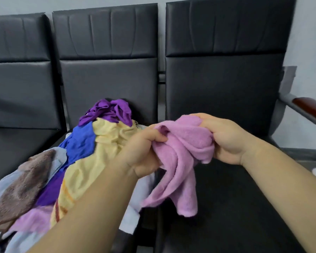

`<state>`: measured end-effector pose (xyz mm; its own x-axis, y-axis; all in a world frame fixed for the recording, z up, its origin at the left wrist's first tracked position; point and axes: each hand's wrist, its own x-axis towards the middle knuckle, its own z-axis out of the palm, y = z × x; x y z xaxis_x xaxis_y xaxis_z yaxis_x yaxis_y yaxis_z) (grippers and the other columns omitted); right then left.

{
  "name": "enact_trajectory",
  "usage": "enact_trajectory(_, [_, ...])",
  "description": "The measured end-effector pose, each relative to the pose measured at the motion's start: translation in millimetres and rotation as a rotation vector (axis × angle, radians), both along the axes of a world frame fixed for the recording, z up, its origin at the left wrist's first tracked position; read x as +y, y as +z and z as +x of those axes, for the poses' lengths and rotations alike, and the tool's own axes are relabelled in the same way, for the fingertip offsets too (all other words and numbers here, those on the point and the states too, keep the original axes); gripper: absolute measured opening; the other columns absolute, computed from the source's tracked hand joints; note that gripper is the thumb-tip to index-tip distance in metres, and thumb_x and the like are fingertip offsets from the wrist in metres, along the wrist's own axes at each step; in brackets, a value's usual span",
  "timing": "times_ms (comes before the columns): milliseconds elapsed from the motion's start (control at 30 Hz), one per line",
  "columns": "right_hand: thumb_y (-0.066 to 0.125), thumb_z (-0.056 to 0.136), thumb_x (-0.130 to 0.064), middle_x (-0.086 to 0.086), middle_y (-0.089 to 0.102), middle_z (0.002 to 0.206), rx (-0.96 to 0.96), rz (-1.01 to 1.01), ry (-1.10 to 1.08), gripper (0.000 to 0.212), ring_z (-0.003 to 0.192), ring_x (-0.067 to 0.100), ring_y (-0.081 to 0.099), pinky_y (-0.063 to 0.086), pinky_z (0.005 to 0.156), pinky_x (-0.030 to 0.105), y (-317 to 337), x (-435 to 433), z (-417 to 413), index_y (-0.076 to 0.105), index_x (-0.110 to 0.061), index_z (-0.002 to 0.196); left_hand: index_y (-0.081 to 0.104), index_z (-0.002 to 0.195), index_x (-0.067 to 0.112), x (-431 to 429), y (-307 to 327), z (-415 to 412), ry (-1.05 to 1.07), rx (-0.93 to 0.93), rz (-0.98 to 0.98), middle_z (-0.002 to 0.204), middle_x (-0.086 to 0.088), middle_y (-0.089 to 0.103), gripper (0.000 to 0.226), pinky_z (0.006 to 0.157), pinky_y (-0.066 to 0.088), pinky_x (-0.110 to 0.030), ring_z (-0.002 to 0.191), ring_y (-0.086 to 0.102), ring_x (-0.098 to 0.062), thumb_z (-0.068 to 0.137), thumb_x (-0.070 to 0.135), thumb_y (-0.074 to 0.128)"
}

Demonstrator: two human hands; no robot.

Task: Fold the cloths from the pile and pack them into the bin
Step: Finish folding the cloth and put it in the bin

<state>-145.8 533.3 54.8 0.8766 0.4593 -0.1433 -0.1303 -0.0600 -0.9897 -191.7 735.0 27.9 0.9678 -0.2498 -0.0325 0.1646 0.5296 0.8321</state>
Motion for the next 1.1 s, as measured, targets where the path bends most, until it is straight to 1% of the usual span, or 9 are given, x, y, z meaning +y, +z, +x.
enact_trajectory(133, [0.057,0.101,-0.029,0.012,0.071,0.131,0.12,-0.093,-0.227,0.031,0.113,0.032,0.071,0.054,0.102,0.056,-30,-66,8,0.073,-0.022,0.127,0.057,0.13,0.001,-53,-17,12,0.032,0.06,0.129,0.121,-0.019,0.061,0.043,0.093,0.055,-0.046,0.106,0.063,-0.032,0.088,-0.001,0.055])
enact_trajectory(267, [0.061,0.093,-0.05,0.01,0.037,0.161,-0.036,-0.951,-0.421,0.074,0.136,0.036,0.05,0.045,0.109,0.045,-82,-124,4,0.037,-0.026,0.158,0.051,0.131,0.027,-80,-65,13,0.208,-0.004,1.275,0.126,0.004,0.052,0.056,0.084,0.053,-0.032,0.098,0.06,-0.011,0.08,0.028,0.073])
enact_trajectory(367, [0.068,0.089,-0.043,0.002,0.055,0.134,-0.193,-1.044,-0.275,0.044,0.112,0.025,0.061,0.05,0.093,0.035,-100,-136,-5,0.062,-0.028,0.13,0.057,0.107,0.03,-100,-86,-3,-0.181,-0.132,1.578,0.104,0.007,0.065,0.027,0.079,0.054,-0.032,0.093,0.064,-0.017,0.082,0.031,0.068])
enact_trajectory(467, [0.072,0.086,-0.037,-0.015,0.064,0.104,-0.318,-0.932,-0.033,0.013,0.094,0.011,0.063,0.054,0.083,0.029,-104,-126,-18,0.065,-0.036,0.097,0.054,0.104,0.036,-111,-102,-11,-0.377,-0.254,1.688,0.105,0.008,0.056,0.036,0.083,0.051,-0.031,0.094,0.058,-0.016,0.073,0.039,0.072])
enact_trajectory(633, [0.08,0.075,-0.045,-0.014,0.06,0.097,-0.205,-0.955,0.4,0.039,0.084,0.007,0.059,0.051,0.073,0.026,-118,-107,-34,0.059,-0.033,0.105,0.055,0.122,0.032,-104,-115,-6,-0.401,-0.474,1.794,0.111,0.006,0.05,0.047,0.093,0.046,-0.035,0.105,0.051,-0.017,0.077,0.042,0.063])
enact_trajectory(733, [0.07,0.087,-0.029,-0.012,0.058,0.096,-0.401,-1.033,0.306,0.02,0.082,0.009,0.056,0.048,0.066,0.027,-131,-100,-29,0.055,-0.033,0.099,0.061,0.109,0.034,-92,-115,1,-0.363,-0.416,1.678,0.104,0.006,0.062,0.026,0.085,0.049,-0.032,0.098,0.059,-0.014,0.086,0.023,0.06])
enact_trajectory(867, [0.055,0.094,-0.012,-0.009,0.065,0.089,-0.367,-0.989,0.121,0.022,0.076,0.013,0.063,0.058,0.068,0.035,-141,-98,-13,0.054,-0.033,0.09,0.062,0.088,0.019,-63,-116,17,-0.145,-0.234,1.526,0.08,0.006,0.065,0.007,0.072,0.051,-0.028,0.073,0.057,-0.008,0.086,0.013,0.064])
enact_trajectory(1000, [0.057,0.091,-0.006,-0.005,0.071,0.087,-0.294,-0.935,-0.016,0.027,0.082,0.022,0.069,0.059,0.068,0.037,-140,-100,4,0.056,-0.033,0.086,0.059,0.088,0.015,-40,-118,33,-0.033,-0.128,1.363,0.068,0.01,0.064,0.011,0.057,0.05,-0.022,0.059,0.06,-0.005,0.089,0.006,0.066])
enact_trajectory(1100, [0.058,0.092,-0.009,-0.012,0.062,0.09,-0.41,-1.022,-0.102,0.029,0.084,0.017,0.061,0.05,0.066,0.031,-142,-98,10,0.053,-0.035,0.08,0.056,0.1,0.024,-26,-123,39,0.049,-0.119,1.473,0.082,0.009,0.066,0.019,0.055,0.046,-0.016,0.067,0.062,-0.008,0.092,0.009,0.063])
